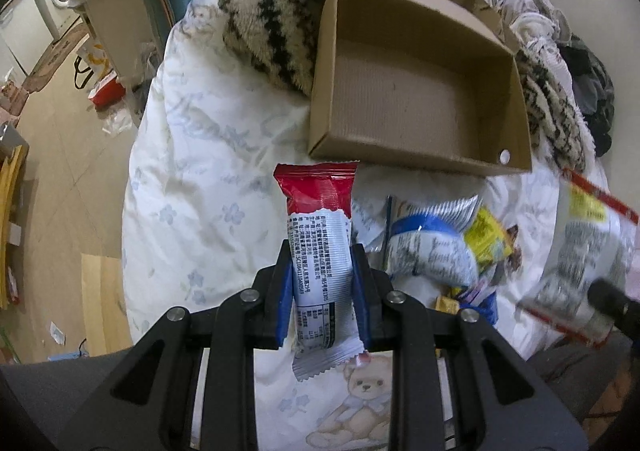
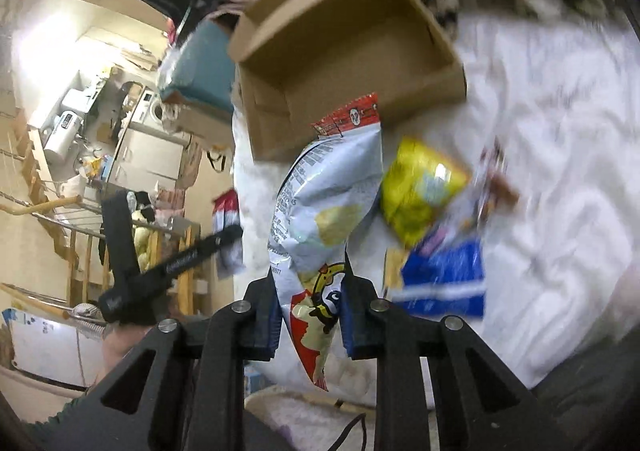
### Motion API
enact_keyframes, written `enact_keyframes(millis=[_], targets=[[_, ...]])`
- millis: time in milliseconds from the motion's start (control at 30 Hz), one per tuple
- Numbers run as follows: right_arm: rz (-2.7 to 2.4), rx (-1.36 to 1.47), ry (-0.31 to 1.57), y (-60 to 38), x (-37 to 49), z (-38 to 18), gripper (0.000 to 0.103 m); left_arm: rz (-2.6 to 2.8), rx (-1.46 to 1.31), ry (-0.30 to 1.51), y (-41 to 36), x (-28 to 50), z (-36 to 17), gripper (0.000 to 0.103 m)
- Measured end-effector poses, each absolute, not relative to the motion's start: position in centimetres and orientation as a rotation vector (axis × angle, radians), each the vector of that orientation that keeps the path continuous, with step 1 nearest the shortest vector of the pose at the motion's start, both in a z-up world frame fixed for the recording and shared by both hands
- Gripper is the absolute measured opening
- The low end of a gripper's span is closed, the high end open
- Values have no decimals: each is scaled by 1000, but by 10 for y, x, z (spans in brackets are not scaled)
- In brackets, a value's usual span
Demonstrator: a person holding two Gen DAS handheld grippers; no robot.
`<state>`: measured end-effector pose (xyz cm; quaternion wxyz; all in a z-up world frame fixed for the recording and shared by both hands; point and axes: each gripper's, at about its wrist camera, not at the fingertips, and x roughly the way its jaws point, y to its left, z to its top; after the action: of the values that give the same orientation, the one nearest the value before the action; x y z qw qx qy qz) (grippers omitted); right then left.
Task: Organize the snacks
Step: 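Carry the red bar with the left gripper while the right gripper carries the chip bag into the box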
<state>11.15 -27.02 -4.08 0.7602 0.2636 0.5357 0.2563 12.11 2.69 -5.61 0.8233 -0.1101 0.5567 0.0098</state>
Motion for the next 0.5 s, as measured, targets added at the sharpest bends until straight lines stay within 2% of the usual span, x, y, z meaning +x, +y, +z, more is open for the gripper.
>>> enact_keyframes(millis=[333, 500], targets=[[573, 443, 1018, -272, 183, -7, 24, -29, -123, 1011, 5, 192, -2, 22], [540, 434, 1000, -263, 234, -6, 24, -41, -130, 993, -5, 232, -13, 22]])
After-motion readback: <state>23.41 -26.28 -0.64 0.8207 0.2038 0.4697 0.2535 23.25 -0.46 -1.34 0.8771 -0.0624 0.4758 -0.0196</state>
